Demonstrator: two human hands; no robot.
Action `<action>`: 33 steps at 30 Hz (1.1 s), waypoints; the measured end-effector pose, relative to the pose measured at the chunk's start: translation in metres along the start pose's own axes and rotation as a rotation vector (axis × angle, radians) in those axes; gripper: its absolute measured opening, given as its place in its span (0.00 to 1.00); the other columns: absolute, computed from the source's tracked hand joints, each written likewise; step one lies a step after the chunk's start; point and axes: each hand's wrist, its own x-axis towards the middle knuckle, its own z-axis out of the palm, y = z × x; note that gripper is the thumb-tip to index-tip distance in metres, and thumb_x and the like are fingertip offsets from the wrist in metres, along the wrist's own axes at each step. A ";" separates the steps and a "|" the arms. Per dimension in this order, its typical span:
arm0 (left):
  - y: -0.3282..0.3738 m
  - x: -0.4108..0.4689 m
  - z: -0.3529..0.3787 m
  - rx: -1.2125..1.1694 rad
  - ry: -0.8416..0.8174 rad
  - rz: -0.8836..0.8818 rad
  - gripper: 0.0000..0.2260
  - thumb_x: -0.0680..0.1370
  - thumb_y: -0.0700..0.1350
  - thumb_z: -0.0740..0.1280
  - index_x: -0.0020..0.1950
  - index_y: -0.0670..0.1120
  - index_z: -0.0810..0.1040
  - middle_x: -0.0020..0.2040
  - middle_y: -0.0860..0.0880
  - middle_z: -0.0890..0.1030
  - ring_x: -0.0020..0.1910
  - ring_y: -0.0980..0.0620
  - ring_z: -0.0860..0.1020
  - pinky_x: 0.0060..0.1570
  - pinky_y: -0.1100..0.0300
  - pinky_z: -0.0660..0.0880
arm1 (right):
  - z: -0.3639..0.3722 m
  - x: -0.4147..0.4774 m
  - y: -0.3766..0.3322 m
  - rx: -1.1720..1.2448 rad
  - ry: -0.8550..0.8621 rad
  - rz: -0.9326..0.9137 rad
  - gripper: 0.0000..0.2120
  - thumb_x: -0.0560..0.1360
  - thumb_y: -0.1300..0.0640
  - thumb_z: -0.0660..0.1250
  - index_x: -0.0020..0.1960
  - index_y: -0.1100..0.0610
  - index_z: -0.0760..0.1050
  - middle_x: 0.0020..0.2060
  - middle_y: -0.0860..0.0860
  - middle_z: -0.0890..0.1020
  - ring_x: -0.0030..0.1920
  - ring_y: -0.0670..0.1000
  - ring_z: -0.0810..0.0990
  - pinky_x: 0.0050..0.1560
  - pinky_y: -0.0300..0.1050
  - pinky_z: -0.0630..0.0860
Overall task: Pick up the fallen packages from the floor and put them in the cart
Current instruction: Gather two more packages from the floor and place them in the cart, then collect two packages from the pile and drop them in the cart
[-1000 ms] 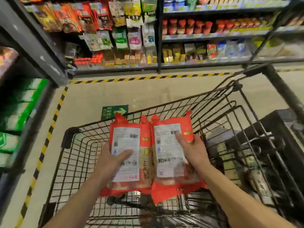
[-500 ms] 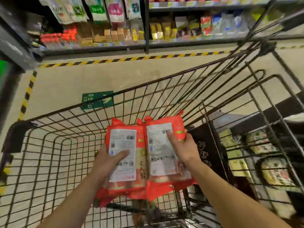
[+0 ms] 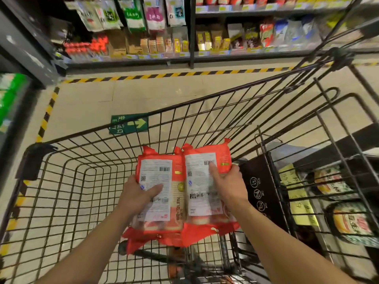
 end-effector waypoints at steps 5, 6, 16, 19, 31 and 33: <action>0.027 -0.035 -0.016 0.048 0.027 0.010 0.23 0.81 0.43 0.78 0.73 0.41 0.75 0.58 0.51 0.81 0.61 0.41 0.83 0.70 0.48 0.77 | -0.022 -0.014 -0.020 -0.352 0.026 -0.112 0.45 0.80 0.27 0.59 0.83 0.59 0.57 0.77 0.59 0.69 0.76 0.61 0.69 0.70 0.62 0.74; 0.031 -0.045 -0.022 0.067 0.038 0.012 0.30 0.83 0.45 0.76 0.81 0.38 0.69 0.64 0.48 0.80 0.69 0.38 0.81 0.73 0.46 0.74 | -0.030 -0.019 -0.026 -0.394 -0.007 -0.138 0.45 0.81 0.28 0.58 0.84 0.59 0.57 0.78 0.59 0.68 0.77 0.62 0.69 0.71 0.62 0.73; 0.100 -0.226 -0.137 0.429 0.171 0.174 0.46 0.83 0.68 0.66 0.91 0.43 0.55 0.90 0.43 0.60 0.88 0.42 0.61 0.85 0.50 0.61 | -0.158 -0.155 -0.142 -0.842 -0.155 -0.597 0.42 0.83 0.28 0.50 0.83 0.60 0.62 0.79 0.61 0.70 0.79 0.62 0.69 0.75 0.57 0.69; 0.119 -0.286 -0.180 0.456 0.303 0.191 0.46 0.81 0.71 0.65 0.90 0.45 0.58 0.89 0.44 0.64 0.86 0.41 0.65 0.82 0.47 0.67 | -0.201 -0.208 -0.188 -0.864 -0.109 -0.760 0.42 0.83 0.28 0.51 0.82 0.59 0.64 0.78 0.61 0.72 0.77 0.63 0.70 0.74 0.58 0.71; 0.049 -0.546 -0.305 0.569 0.652 -0.034 0.37 0.84 0.69 0.61 0.86 0.47 0.67 0.81 0.43 0.74 0.78 0.40 0.74 0.74 0.44 0.76 | -0.216 -0.457 -0.290 -1.030 -0.039 -1.323 0.39 0.82 0.27 0.52 0.79 0.56 0.68 0.76 0.59 0.74 0.75 0.63 0.72 0.70 0.60 0.73; 0.011 -0.589 -0.326 0.547 0.694 -0.091 0.38 0.84 0.70 0.62 0.86 0.48 0.66 0.83 0.43 0.72 0.80 0.39 0.72 0.76 0.42 0.74 | -0.192 -0.511 -0.296 -1.051 -0.061 -1.429 0.40 0.82 0.27 0.52 0.79 0.56 0.68 0.76 0.59 0.73 0.76 0.63 0.72 0.71 0.60 0.72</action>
